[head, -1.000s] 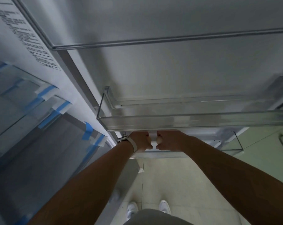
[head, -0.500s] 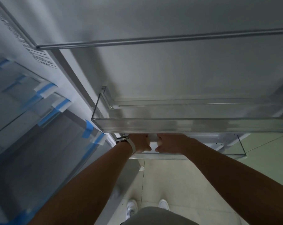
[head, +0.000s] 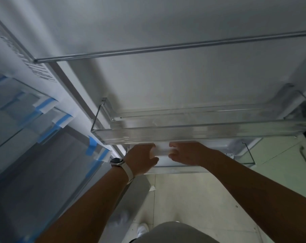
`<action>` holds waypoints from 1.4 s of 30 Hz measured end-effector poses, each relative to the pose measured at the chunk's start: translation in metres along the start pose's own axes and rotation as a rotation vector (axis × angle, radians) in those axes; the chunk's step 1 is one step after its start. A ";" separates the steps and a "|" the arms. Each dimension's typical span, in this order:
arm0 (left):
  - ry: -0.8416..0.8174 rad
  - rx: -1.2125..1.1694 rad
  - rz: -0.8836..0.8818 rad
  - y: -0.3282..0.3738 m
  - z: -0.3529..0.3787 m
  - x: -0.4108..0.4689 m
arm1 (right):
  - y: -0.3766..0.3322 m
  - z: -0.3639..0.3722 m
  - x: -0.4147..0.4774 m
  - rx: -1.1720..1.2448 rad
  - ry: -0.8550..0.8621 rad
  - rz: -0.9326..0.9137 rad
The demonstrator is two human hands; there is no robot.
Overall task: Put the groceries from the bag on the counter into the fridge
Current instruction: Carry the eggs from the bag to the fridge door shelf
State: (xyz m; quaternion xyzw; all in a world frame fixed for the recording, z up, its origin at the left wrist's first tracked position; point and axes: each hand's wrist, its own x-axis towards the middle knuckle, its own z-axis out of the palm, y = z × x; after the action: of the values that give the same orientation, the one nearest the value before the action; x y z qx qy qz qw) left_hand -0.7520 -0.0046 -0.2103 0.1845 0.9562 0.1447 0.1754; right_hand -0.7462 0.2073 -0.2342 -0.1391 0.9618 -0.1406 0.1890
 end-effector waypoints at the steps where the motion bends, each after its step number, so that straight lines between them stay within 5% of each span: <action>1: 0.029 -0.002 0.043 0.001 0.000 -0.004 | 0.001 -0.002 -0.006 -0.010 0.018 -0.003; 18: 0.284 -0.040 0.565 -0.025 0.001 -0.043 | -0.061 0.012 -0.104 -0.032 0.409 0.100; 42: 0.202 0.127 1.120 0.033 0.030 -0.097 | -0.152 0.080 -0.255 -0.149 0.546 0.782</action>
State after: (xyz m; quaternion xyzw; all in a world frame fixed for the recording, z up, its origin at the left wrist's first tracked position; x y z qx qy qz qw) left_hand -0.6463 -0.0083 -0.1989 0.6586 0.7312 0.1748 -0.0316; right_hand -0.4540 0.1320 -0.1739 0.2619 0.9640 -0.0209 -0.0421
